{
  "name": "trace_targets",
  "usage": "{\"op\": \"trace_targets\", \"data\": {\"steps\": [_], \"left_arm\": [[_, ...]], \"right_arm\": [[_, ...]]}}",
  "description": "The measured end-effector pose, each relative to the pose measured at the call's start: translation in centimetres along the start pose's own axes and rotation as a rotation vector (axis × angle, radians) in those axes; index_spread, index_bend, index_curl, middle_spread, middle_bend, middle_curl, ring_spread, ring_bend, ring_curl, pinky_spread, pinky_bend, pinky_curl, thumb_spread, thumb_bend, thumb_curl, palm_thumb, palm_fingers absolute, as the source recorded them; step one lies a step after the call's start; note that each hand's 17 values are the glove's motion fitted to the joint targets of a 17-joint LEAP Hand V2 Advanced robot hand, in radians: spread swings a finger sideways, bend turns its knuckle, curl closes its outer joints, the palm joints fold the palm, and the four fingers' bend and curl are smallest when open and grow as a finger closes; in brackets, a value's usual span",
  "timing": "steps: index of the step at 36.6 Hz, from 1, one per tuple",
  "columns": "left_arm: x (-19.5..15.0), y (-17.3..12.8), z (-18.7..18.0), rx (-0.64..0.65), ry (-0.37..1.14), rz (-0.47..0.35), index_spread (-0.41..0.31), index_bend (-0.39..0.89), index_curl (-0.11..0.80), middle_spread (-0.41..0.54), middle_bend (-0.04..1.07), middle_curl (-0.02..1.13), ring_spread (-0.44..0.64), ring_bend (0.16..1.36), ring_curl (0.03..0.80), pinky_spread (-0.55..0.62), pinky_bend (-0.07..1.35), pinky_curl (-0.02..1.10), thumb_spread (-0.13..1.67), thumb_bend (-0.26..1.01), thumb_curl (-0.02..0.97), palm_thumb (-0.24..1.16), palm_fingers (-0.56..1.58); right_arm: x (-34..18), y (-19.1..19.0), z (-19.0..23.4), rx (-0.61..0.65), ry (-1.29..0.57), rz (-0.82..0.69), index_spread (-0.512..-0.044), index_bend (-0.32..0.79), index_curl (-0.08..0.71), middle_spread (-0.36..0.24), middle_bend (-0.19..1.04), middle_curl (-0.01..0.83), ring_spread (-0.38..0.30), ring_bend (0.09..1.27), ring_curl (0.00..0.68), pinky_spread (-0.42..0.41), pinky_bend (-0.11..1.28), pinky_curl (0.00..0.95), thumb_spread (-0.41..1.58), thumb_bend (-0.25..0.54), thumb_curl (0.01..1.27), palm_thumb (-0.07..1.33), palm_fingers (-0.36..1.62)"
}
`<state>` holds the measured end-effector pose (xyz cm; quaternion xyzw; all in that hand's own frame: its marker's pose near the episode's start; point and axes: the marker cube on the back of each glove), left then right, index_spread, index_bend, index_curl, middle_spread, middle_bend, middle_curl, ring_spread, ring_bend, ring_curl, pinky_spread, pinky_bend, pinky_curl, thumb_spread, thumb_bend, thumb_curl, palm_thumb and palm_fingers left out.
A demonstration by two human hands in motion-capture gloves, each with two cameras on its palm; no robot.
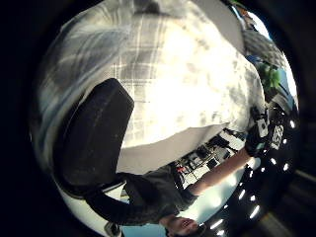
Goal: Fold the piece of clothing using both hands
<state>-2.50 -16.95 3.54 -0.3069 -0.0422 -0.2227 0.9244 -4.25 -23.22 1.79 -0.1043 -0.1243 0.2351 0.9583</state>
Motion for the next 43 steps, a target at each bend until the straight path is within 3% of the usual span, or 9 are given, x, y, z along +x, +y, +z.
{"op": "trace_targets", "data": {"steps": [5,9,15,23,26,30,35,40,43], "left_arm": [[-2.1,1.8,-2.6,0.017,0.089,-0.048,-0.046,0.14,0.262,0.107,0.17,0.26,0.14,0.7,0.362,0.19,0.54,0.37,1.25,-0.01,0.189,0.09,0.16],[-4.8,2.2,-5.2,0.184,0.204,-0.14,-0.043,0.14,0.267,0.103,0.19,0.27,0.13,0.69,0.356,0.18,0.52,0.36,1.29,0.0,0.186,0.1,0.2],[-8.9,3.5,-7.6,0.362,0.326,-0.265,-0.046,0.16,0.285,0.079,0.2,0.29,0.1,0.67,0.342,0.15,0.47,0.35,1.42,0.03,0.176,0.14,0.3],[-12.5,5.2,-8.2,0.428,0.449,-0.339,-0.061,0.17,0.313,0.048,0.18,0.31,0.05,0.65,0.336,0.11,0.42,0.34,1.54,0.06,0.168,0.17,0.4],[-12.8,5.5,-8.0,0.424,0.47,-0.348,-0.063,0.17,0.319,0.042,0.17,0.31,0.04,0.64,0.337,0.1,0.42,0.34,1.56,0.07,0.165,0.18,0.42],[-12.1,6.2,-7.9,0.403,0.478,-0.289,-0.065,0.15,0.323,0.037,0.17,0.31,0.03,0.63,0.337,0.09,0.41,0.34,1.58,0.08,0.161,0.18,0.43],[-12.2,5.5,-9.4,0.579,0.415,-0.317,-0.064,0.15,0.327,0.034,0.16,0.31,0.02,0.63,0.337,0.09,0.4,0.34,1.59,0.08,0.156,0.18,0.44],[-11.2,5.1,-9.3,0.575,0.4,-0.277,-0.064,0.15,0.328,0.032,0.16,0.31,0.02,0.62,0.336,0.08,0.39,0.35,1.59,0.09,0.153,0.18,0.44],[-10.8,5.7,-9.1,0.565,0.372,-0.281,-0.066,0.15,0.329,0.031,0.16,0.31,0.02,0.62,0.336,0.08,0.38,0.35,1.59,0.09,0.151,0.18,0.45]], "right_arm": [[-9.6,1.9,-0.3,0.11,0.037,-0.184,-0.198,0.18,0.3,-0.138,0.41,0.524,-0.217,0.67,0.479,-0.256,0.72,0.468,0.68,0.035,0.55,1.02,1.27],[-17.1,5.5,2.2,0.088,0.059,-0.318,-0.2,0.17,0.321,-0.143,0.41,0.528,-0.228,0.67,0.481,-0.266,0.73,0.473,0.57,0.011,0.58,1.04,1.28],[-22.8,13.2,7.7,-0.098,0.083,-0.322,-0.203,0.17,0.345,-0.153,0.43,0.534,-0.235,0.67,0.484,-0.275,0.73,0.479,0.46,-0.016,0.62,1.06,1.28],[-26.3,15.9,15.7,-0.319,-0.157,-0.417,-0.197,0.1,0.343,-0.155,0.44,0.54,-0.235,0.69,0.491,-0.284,0.73,0.48,0.38,-0.032,0.65,1.05,1.22],[-26.9,16.4,14.1,-0.312,-0.354,-0.502,-0.188,0.01,0.302,-0.117,0.38,0.522,-0.211,0.68,0.486,-0.281,0.77,0.481,0.5,-0.056,0.64,0.97,1.07],[-26.5,16.4,9.6,-0.221,-0.494,-0.549,-0.181,0.04,0.275,-0.082,0.33,0.503,-0.162,0.67,0.474,-0.239,0.73,0.462,0.71,-0.029,0.62,0.93,1.03],[-24.7,13.5,5.0,-0.041,-0.598,-0.596,-0.178,0.09,0.27,-0.055,0.33,0.497,-0.124,0.61,0.455,-0.162,0.65,0.437,0.87,-0.016,0.6,0.91,1.0],[-21.6,13.5,2.3,-0.016,-0.628,-0.54,-0.176,0.09,0.26,-0.045,0.31,0.482,-0.113,0.58,0.434,-0.133,0.6,0.405,0.95,-0.006,0.6,0.93,1.04],[-19.7,10.1,3.0,-0.031,-0.585,-0.457,-0.169,0.09,0.258,-0.037,0.3,0.478,-0.11,0.57,0.428,-0.116,0.58,0.394,1.0,-0.001,0.59,0.95,1.05]]}}
